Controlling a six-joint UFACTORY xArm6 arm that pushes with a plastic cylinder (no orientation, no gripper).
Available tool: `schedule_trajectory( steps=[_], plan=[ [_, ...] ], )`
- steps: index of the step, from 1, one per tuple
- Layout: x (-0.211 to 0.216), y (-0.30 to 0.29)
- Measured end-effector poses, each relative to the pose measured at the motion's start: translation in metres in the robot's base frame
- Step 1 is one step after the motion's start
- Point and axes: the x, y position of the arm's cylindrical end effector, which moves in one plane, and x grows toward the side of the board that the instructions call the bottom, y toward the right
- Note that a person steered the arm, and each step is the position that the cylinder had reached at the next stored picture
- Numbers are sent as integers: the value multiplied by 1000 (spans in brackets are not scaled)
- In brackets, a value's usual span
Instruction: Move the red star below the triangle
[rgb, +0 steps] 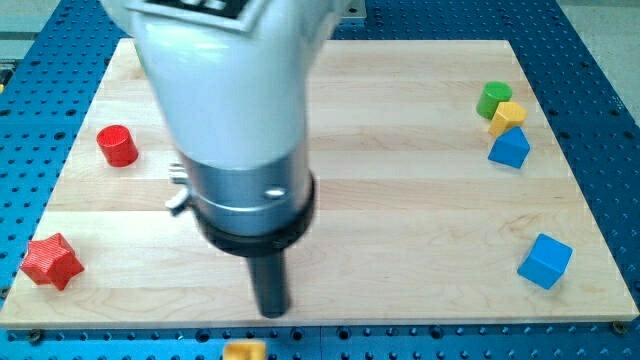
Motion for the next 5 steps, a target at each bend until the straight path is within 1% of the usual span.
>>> schedule_trajectory(
  steps=[1,2,3,4,5],
  plan=[
    [-3,4],
    [-24,-11],
    [-9,-100],
    [-55,-106],
    [-138,-147]
  ],
)
